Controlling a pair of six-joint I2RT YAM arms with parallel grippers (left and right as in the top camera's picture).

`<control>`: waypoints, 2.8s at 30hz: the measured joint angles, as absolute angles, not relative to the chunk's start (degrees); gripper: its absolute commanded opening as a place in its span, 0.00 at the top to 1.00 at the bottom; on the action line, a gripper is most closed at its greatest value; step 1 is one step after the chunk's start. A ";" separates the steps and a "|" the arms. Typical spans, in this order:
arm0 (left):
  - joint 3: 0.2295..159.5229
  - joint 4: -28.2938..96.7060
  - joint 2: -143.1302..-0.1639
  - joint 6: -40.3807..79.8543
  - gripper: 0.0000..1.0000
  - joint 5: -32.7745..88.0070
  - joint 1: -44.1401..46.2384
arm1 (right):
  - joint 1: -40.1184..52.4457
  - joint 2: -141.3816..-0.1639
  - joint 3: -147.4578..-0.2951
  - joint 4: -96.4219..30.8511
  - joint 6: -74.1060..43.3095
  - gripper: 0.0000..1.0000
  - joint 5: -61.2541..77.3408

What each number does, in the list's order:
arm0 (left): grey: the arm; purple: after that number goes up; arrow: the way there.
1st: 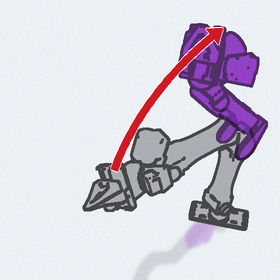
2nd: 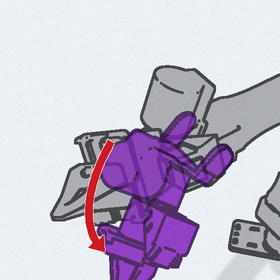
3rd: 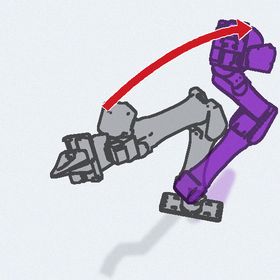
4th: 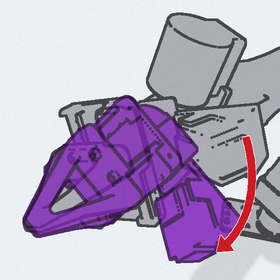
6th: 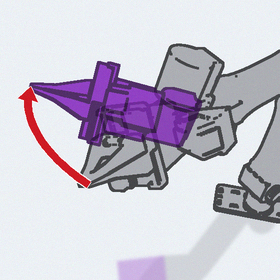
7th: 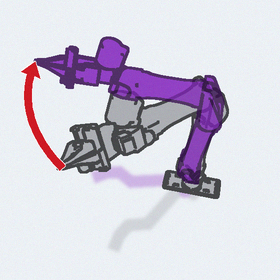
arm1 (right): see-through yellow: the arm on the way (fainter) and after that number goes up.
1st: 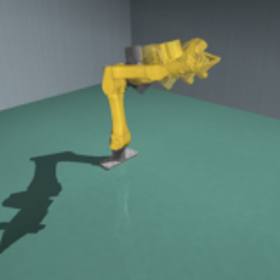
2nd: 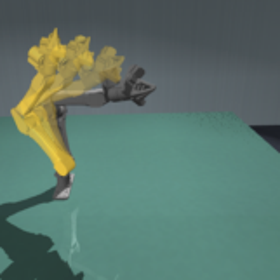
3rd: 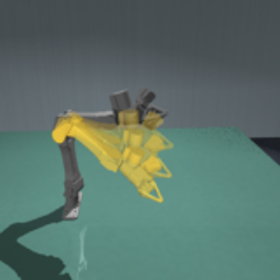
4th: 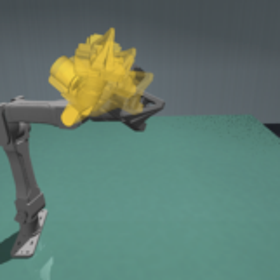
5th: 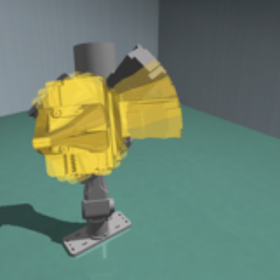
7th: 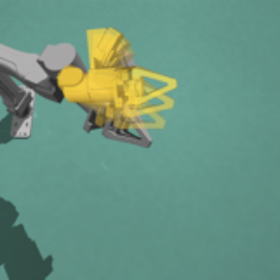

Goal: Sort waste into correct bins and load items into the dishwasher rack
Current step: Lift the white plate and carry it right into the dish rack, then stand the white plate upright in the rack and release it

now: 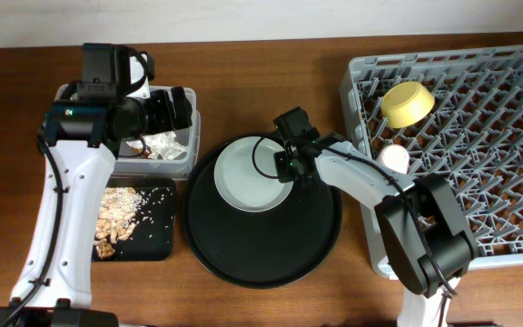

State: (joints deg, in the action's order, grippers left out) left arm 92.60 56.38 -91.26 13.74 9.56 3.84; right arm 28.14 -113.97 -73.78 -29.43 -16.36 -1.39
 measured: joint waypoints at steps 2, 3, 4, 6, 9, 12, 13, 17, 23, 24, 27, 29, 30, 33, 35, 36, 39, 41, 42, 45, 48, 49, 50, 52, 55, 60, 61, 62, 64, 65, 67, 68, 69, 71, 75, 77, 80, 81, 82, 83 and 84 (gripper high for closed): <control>92.60 56.36 -91.26 13.74 0.01 9.56 3.84 | 28.14 -113.45 -74.22 -31.20 -16.19 0.96 -1.39; 92.60 56.36 -91.26 13.74 0.01 9.56 3.84 | 28.16 -112.90 -74.39 -32.03 -16.01 0.96 -1.43; 92.60 56.36 -91.26 13.74 0.01 9.56 3.84 | 28.16 -112.03 -74.76 -33.32 -15.79 0.96 -1.58; 92.60 56.36 -91.26 13.74 0.01 9.56 3.84 | 28.16 -108.79 -75.85 -35.99 -14.98 0.96 -3.14; 92.60 56.36 -91.26 13.74 0.01 9.56 3.84 | 28.23 -100.57 -78.26 -38.61 -12.25 0.96 -11.35; 92.60 56.34 -91.26 13.74 0.01 9.56 3.84 | 28.36 -92.01 -78.81 -39.72 -8.29 0.96 -24.34; 92.60 56.38 -91.26 13.74 0.01 9.56 3.84 | 28.27 -88.86 -79.22 -39.64 -6.17 0.96 -29.67; 92.60 56.38 -91.26 13.74 0.01 9.56 3.84 | 25.69 -80.62 -80.49 -38.92 6.24 0.96 -47.13; 92.60 56.38 -91.26 13.74 0.01 9.56 3.84 | 14.35 -79.68 -80.55 -43.79 23.29 0.96 -56.58; 92.60 56.38 -91.26 13.74 0.01 9.56 3.84 | 12.82 -79.83 -80.55 -44.36 24.25 0.96 -56.84; 92.60 56.36 -91.26 13.74 0.01 9.56 3.84 | 7.35 -80.64 -80.55 -46.87 26.46 0.96 -56.53; 92.60 56.38 -91.26 13.74 0.01 9.56 3.84 | 3.90 -81.67 -80.58 -49.89 27.46 0.96 -53.87; 92.60 56.36 -91.26 13.74 0.01 9.54 3.84 | 2.98 -82.11 -80.55 -51.00 27.66 0.96 -52.12; 92.60 56.36 -91.26 13.74 0.01 9.56 3.84 | 1.54 -83.37 -80.55 -53.41 28.27 0.96 -46.46; 92.60 56.38 -91.26 13.74 0.01 9.56 3.84 | 1.23 -84.51 -80.55 -53.98 28.51 0.96 -43.88; 92.60 56.38 -91.26 13.74 0.01 9.56 3.84 | 1.26 -85.27 -80.55 -54.17 28.53 0.96 -43.20; 92.60 56.36 -91.26 13.74 0.01 9.56 3.84 | 1.23 -87.50 -80.55 -54.57 28.71 0.96 -42.63; 92.60 56.36 -91.26 13.74 0.01 9.56 3.84 | 1.17 -88.27 -80.55 -53.36 28.73 0.96 -43.88; 92.60 56.36 -91.26 13.74 0.01 9.56 3.84 | 1.15 -88.58 -80.55 -52.56 28.80 0.96 -44.56; 92.60 56.36 -91.26 13.74 0.01 9.56 3.84 | 1.17 -89.10 -80.51 -48.14 29.19 0.96 -48.56; 92.60 56.38 -91.26 13.74 0.01 9.56 3.84 | 1.15 -89.08 -80.51 -44.99 30.48 0.96 -53.32; 92.60 56.38 -91.26 13.74 0.01 9.56 3.84 | 1.15 -89.08 -80.51 -44.93 30.70 0.96 -54.13; 92.60 56.38 -91.26 13.74 0.01 9.56 3.84 | 1.15 -89.08 -80.51 -44.91 30.87 0.96 -54.57; 92.60 56.38 -91.26 13.74 0.01 9.56 3.84 | 1.15 -89.08 -80.51 -45.01 31.27 0.96 -55.05; 92.60 56.38 -91.26 13.74 0.01 9.56 3.84 | 1.15 -89.08 -80.51 -46.09 31.44 0.96 -54.13; 92.60 56.36 -91.26 13.74 0.01 9.56 3.84 | 1.15 -89.08 -80.51 -48.75 31.38 0.96 -47.27; 92.60 56.38 -91.26 13.74 0.01 9.56 3.84 | 1.15 -89.08 -80.51 -48.84 31.16 0.96 -46.04; 92.60 56.38 -91.26 13.74 0.01 9.56 3.84 | 1.15 -89.08 -80.51 -48.86 30.74 0.95 -45.21; 92.60 56.38 -91.26 13.74 0.01 9.56 3.84 | 1.15 -89.08 -80.51 -48.86 30.17 0.90 -44.16; 92.60 56.38 -91.26 13.74 0.01 9.56 3.84 | 1.15 -89.08 -80.51 -48.86 30.00 0.85 -43.72; 92.60 56.38 -91.26 13.74 0.01 9.56 3.84 | 1.15 -89.08 -80.51 -48.84 29.45 0.77 -42.41; 92.60 56.38 -91.26 13.74 0.01 9.56 3.84 | 1.15 -89.08 -80.51 -48.86 29.32 0.72 -41.89; 92.60 56.36 -91.26 13.74 0.01 9.54 3.84 | 1.15 -89.08 -80.51 -48.88 29.19 0.71 -41.04; 92.60 56.36 -91.26 13.74 0.01 9.56 3.84 | 1.15 -89.08 -80.49 -48.86 28.84 0.62 -39.40; 92.60 56.38 -91.26 13.74 0.01 9.56 3.84 | 1.15 -89.08 -80.49 -48.73 28.58 0.37 -37.30; 92.60 56.36 -91.26 13.74 0.01 9.56 3.84 | 1.15 -89.08 -80.47 -47.72 28.49 0.15 -36.75; 92.60 56.36 -91.26 13.74 0.01 9.56 3.84 | 1.15 -89.08 -80.47 -45.28 26.70 0.01 -34.24; 92.60 56.38 -91.26 13.74 0.01 9.56 3.84 | 1.15 -89.08 -80.47 -44.56 25.61 0.01 -32.40; 92.60 56.38 -91.26 13.74 0.01 9.56 3.84 | 1.21 -89.08 -80.47 -44.07 23.97 0.01 -29.04; 92.60 56.38 -91.26 13.74 0.01 9.54 3.84 | 1.21 -89.08 -80.47 -43.81 23.05 0.01 -26.59; 92.60 56.38 -91.26 13.74 0.01 9.56 3.84 | 1.21 -89.08 -80.47 -43.29 21.85 0.01 -22.13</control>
State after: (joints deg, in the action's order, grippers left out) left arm 92.60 56.38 -91.26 13.74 9.56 3.84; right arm 1.21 -89.08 -80.47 -43.29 21.85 -22.13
